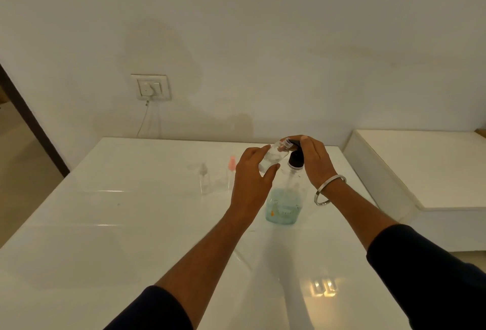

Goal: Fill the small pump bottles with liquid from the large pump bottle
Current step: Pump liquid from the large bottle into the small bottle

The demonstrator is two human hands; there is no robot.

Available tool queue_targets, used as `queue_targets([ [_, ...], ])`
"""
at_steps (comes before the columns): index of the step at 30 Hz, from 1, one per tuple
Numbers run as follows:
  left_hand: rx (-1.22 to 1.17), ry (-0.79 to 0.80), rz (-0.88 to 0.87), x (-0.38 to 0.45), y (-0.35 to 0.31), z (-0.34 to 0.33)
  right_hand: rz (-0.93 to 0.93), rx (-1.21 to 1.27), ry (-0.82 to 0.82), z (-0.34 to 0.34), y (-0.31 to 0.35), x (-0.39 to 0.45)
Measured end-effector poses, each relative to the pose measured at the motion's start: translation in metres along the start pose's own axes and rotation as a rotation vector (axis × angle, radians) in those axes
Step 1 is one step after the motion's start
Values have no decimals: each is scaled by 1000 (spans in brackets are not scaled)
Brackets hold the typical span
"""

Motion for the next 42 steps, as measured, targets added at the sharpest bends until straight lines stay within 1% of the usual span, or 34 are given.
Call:
queue_targets([
  [4, 10, 0, 6, -1, 0, 0, 5, 5, -14, -2, -3, -2],
  [12, 6, -3, -18, 0, -5, 7, 35, 18, 52, 3, 11, 2],
  [17, 11, -1, -19, 1, -4, 5, 0, -15, 66, 2, 6, 3],
  [24, 19, 1, 16, -1, 0, 0, -25, 10, -18, -2, 3, -1],
  [28, 19, 7, 13, -2, 0, 0, -27, 45, -8, -2, 2, -3],
  [31, 7, 8, 11, -1, -3, 1, 6, 31, -9, 0, 8, -1],
  [42, 10, 5, 26, -2, -3, 0, -28, 22, 0, -2, 1, 3],
])
Point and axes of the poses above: each hand's wrist, its own x-axis towards the middle knuckle, its own z-axis out of the back of the hand, y = z × x, the point moved 1 cm from there along x, towards the middle knuckle, and after that the axes turned 9 degrees about z, right-handed, at the moved point
